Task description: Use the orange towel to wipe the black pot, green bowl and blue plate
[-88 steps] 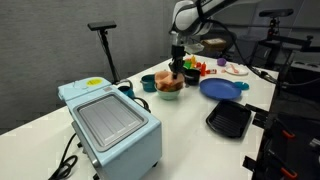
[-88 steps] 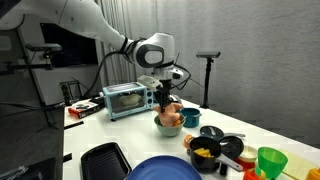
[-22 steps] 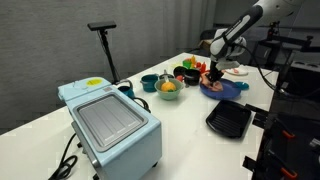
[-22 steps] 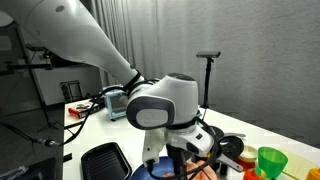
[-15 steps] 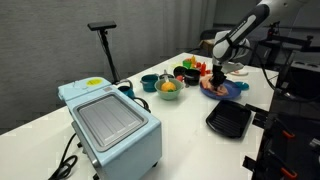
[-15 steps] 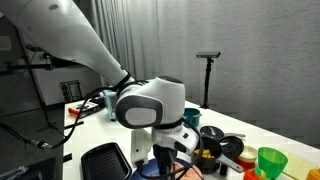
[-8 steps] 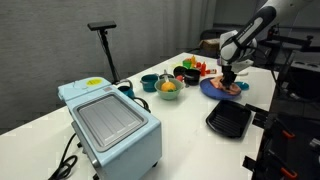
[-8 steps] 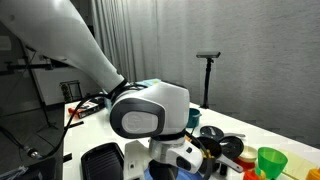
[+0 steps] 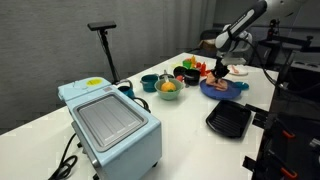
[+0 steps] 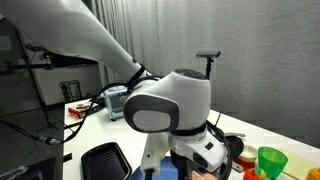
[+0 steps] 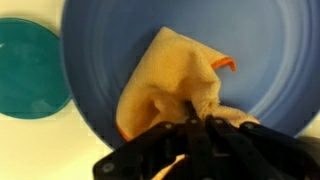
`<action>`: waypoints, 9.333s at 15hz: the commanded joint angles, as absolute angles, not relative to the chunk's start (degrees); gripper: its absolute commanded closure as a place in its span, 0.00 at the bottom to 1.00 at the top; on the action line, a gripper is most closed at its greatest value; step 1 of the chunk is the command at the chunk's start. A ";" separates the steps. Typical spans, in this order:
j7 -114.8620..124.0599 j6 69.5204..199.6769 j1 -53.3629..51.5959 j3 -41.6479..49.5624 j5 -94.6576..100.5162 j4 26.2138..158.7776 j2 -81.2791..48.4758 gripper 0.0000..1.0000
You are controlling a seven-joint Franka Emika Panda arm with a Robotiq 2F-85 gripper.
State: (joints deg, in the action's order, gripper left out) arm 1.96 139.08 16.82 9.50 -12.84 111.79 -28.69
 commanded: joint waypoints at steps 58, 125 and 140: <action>-7.25 135.02 15.93 2.22 -12.95 117.56 -23.31 0.99; -8.62 135.30 1.23 -6.02 -26.35 117.17 -21.96 0.99; -2.45 146.40 -2.82 -6.89 -14.74 120.35 -22.31 0.46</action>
State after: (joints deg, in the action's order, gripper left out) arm -4.86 148.64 -1.95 -7.41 -17.71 118.67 -27.64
